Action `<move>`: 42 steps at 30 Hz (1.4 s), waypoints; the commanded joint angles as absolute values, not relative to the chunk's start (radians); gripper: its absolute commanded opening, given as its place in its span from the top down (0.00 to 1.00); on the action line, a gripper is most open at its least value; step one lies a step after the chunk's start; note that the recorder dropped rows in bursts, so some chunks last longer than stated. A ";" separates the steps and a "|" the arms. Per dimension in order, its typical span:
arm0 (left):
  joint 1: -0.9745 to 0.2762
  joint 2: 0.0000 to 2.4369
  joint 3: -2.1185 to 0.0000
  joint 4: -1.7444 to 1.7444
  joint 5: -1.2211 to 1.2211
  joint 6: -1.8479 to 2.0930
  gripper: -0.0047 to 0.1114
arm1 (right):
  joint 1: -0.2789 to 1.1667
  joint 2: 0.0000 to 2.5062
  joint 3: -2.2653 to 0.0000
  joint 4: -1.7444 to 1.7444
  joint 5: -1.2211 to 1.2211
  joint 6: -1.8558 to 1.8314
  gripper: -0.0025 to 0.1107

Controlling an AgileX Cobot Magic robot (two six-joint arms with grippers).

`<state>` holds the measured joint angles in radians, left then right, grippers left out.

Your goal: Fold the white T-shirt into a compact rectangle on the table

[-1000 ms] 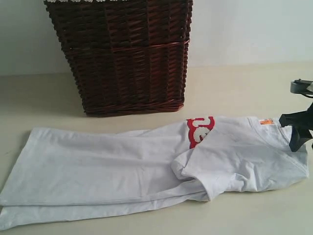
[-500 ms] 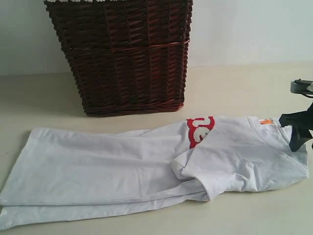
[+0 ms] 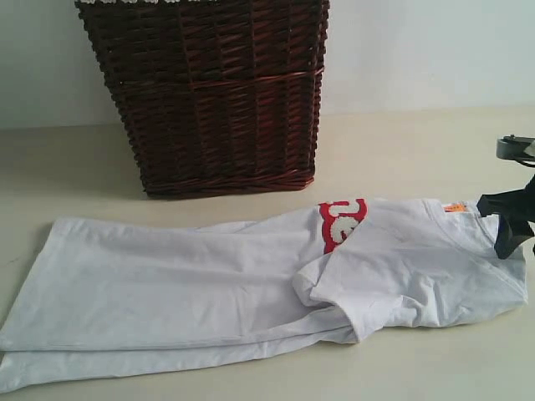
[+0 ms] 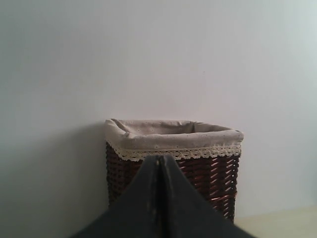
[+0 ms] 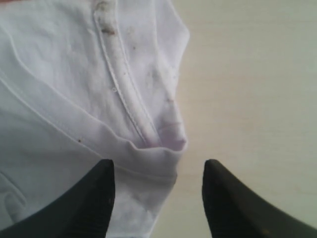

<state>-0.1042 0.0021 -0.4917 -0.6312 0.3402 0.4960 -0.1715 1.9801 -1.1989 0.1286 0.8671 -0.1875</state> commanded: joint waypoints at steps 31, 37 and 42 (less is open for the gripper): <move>0.028 0.000 -0.009 0.126 -0.013 -0.238 0.96 | -0.177 1.980 -1.206 0.128 0.858 -0.189 0.51; 0.041 0.000 0.000 0.126 0.022 -0.233 0.96 | -0.177 1.980 -1.206 0.128 0.858 -0.189 0.51; 0.041 0.000 0.000 0.126 0.046 -0.190 0.96 | -0.177 1.980 -1.206 0.128 0.858 -0.189 0.51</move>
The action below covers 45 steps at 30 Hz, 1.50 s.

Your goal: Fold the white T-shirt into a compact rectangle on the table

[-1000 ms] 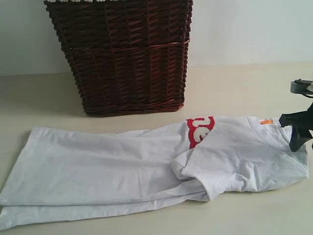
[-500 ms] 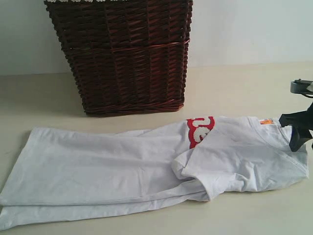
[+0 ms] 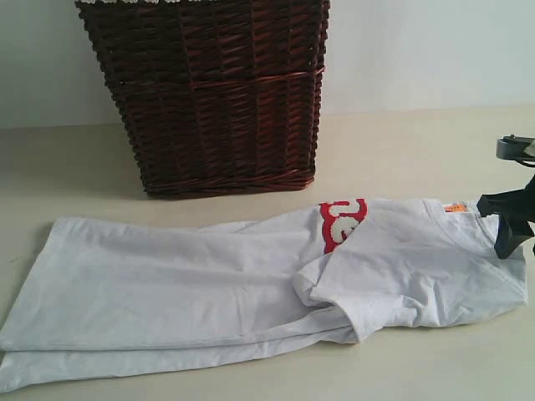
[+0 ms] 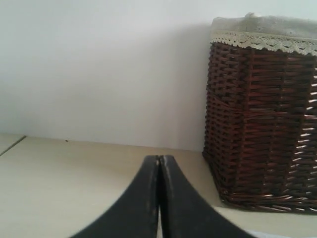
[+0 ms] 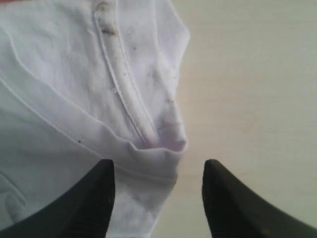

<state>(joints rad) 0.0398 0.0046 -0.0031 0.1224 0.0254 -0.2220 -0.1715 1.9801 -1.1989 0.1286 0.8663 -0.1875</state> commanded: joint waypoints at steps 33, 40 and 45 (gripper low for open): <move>0.041 0.000 0.000 0.092 0.356 -0.184 0.96 | -0.177 1.980 -1.206 0.128 0.858 -0.189 0.51; 0.041 0.000 0.000 0.092 0.356 -0.184 0.96 | -0.177 1.980 -1.206 0.128 0.858 -0.189 0.51; 0.041 0.000 0.000 0.092 0.356 -0.184 0.96 | -0.177 1.980 -1.206 0.128 0.858 -0.189 0.51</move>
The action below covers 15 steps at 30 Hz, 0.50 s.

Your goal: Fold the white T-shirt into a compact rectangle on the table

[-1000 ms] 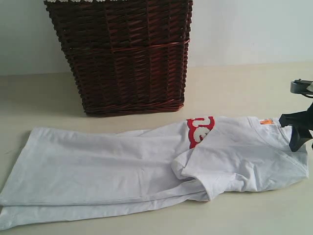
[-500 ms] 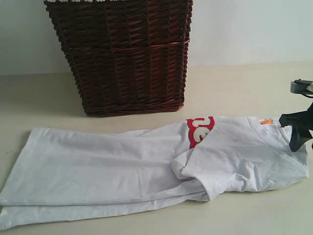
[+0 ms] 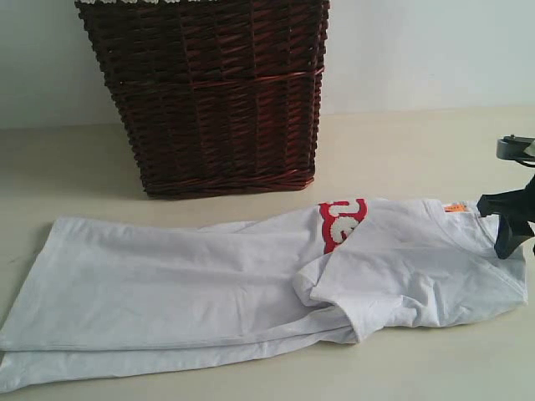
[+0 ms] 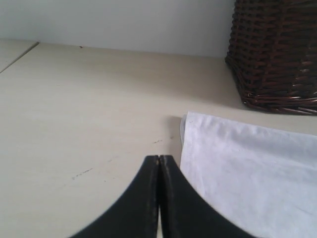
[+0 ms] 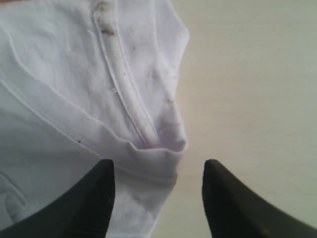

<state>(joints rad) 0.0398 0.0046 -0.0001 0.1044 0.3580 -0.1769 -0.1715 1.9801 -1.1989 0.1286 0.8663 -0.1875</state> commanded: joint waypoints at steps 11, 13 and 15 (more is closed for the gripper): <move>0.041 0.000 0.000 0.092 0.356 -0.184 0.96 | -0.177 1.979 -1.206 0.128 0.851 -0.189 0.51; 0.041 0.000 0.000 0.092 0.356 -0.184 0.96 | -0.177 1.982 -1.206 0.128 0.808 -0.189 0.51; 0.041 0.000 0.000 0.092 0.356 -0.184 0.96 | -0.177 1.984 -1.206 0.130 0.768 -0.181 0.51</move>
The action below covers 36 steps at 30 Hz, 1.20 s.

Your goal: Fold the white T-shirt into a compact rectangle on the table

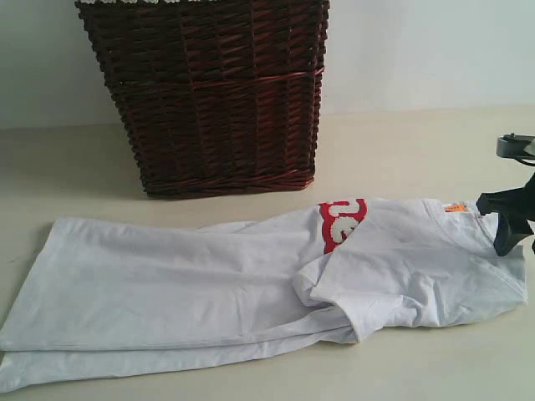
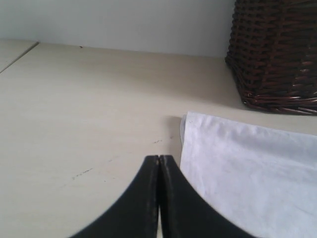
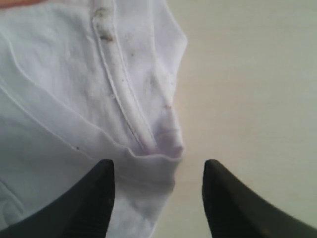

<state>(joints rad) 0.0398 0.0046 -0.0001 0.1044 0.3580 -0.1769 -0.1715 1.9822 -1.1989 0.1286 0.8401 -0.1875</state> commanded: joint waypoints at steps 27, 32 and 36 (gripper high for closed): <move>0.041 0.000 0.000 0.092 0.356 -0.184 0.96 | -0.174 1.973 -1.312 0.124 1.063 0.000 0.51; 0.041 0.000 0.000 0.092 0.356 -0.184 0.96 | -0.176 1.970 -1.329 0.115 1.040 0.029 0.51; 0.041 0.000 0.000 0.092 0.356 -0.184 0.96 | -0.176 1.978 -1.336 0.192 1.025 -0.106 0.51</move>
<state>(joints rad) 0.0398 0.0046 -0.0001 0.1044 0.3597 -0.1769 -0.1733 1.9791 -1.3227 0.1437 1.0345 0.0000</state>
